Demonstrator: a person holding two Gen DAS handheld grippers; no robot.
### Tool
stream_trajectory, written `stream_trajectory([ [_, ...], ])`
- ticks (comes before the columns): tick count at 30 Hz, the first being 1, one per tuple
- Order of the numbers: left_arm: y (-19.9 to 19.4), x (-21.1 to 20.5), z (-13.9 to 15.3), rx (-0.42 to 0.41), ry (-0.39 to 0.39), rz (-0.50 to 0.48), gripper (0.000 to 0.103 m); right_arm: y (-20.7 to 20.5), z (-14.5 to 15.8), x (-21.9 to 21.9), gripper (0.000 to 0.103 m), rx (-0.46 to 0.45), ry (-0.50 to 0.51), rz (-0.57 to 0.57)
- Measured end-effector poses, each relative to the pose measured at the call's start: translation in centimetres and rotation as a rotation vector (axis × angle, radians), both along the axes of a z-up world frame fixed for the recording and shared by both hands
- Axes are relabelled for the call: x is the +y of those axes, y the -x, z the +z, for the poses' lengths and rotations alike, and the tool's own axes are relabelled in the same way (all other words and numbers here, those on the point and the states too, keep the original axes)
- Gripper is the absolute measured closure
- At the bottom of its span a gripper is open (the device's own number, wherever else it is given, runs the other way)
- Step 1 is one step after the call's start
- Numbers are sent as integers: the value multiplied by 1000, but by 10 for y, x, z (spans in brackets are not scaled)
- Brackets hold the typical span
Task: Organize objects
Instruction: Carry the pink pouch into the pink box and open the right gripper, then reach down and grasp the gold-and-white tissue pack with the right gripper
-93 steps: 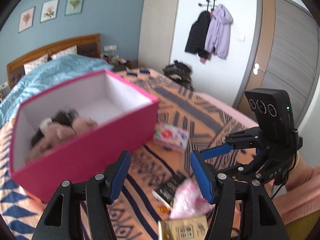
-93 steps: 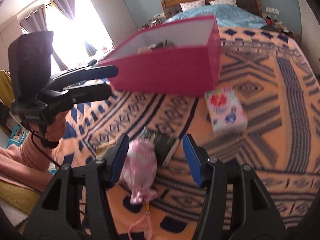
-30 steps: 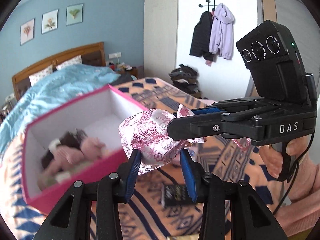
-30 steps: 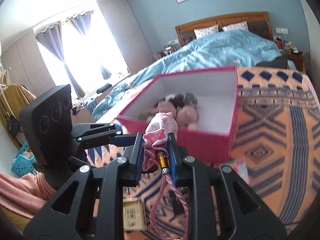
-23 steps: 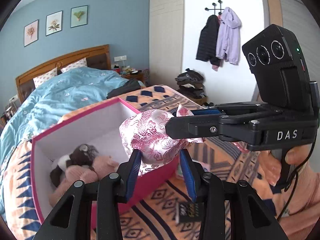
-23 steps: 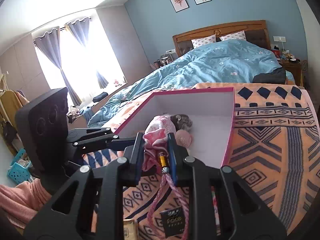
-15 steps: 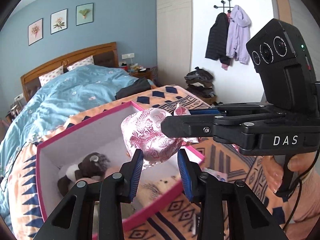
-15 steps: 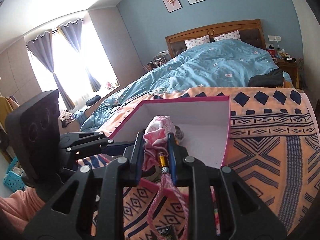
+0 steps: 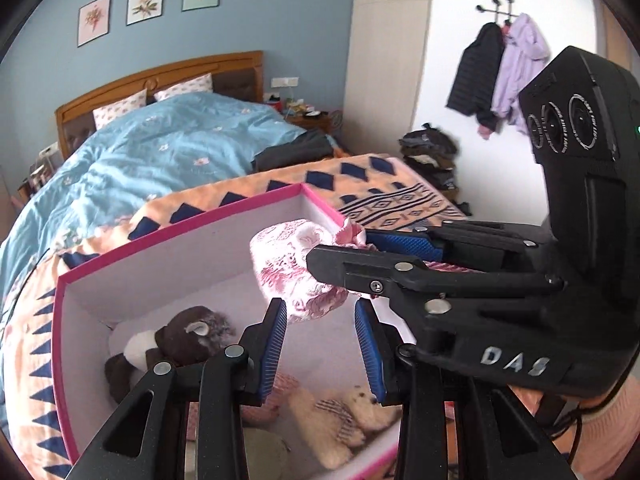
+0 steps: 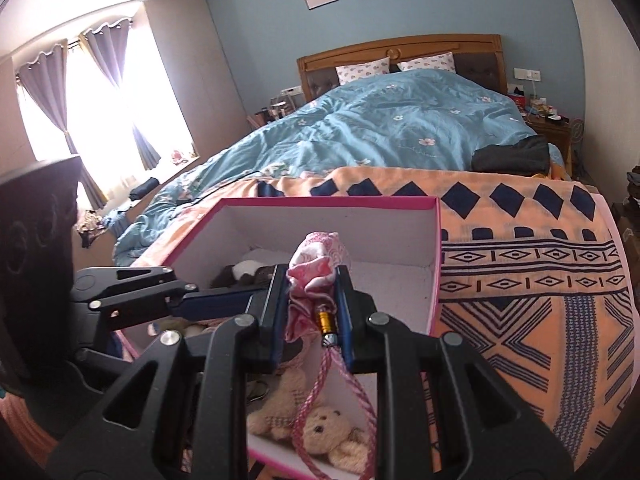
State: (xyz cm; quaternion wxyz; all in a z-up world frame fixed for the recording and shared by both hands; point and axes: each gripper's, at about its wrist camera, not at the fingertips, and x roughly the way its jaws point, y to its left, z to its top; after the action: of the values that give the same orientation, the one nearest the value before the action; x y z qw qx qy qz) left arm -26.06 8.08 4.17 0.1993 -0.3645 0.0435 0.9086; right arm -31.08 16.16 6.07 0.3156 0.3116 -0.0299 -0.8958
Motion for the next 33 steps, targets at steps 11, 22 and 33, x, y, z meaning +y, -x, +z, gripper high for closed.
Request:
stream_trajectory([
  [11,23,-4,-31,-87,43,78,67,22,-29,12,59,-115,-25,-68],
  [22,-10,-16,-16,-29,-41,55,64,-8,-18,24,59,-94,22,-25],
  [33,-75,-25,10,76,-120,3,51,-62,-4,43,55,-44,97,37],
])
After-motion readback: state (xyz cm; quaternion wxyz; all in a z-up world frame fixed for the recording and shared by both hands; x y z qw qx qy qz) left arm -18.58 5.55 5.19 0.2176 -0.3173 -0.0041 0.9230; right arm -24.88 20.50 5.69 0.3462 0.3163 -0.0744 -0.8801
